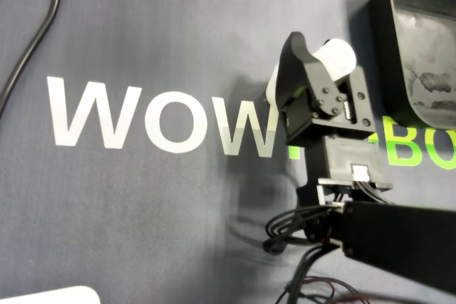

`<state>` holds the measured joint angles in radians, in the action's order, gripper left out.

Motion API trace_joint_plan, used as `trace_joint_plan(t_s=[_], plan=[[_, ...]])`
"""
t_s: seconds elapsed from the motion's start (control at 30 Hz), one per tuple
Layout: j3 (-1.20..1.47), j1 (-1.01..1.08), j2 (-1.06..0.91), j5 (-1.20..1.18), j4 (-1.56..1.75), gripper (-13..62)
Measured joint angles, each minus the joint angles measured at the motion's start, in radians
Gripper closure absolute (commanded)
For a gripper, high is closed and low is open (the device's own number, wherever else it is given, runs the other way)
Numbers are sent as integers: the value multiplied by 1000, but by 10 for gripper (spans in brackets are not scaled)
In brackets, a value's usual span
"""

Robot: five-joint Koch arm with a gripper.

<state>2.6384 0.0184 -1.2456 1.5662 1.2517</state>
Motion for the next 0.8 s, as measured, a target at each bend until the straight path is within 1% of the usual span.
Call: trace_joint_plan(t_s=[0.07, 0.13, 0.3, 0.4, 0.8], plan=[[0, 0, 0, -12, 2, 374], [0, 0, 0, -23, 2, 397], [0, -2, -2, -41, 0, 398], [0, -3, -6, -49, 0, 436], [2, -18, -37, -63, 0, 436]])
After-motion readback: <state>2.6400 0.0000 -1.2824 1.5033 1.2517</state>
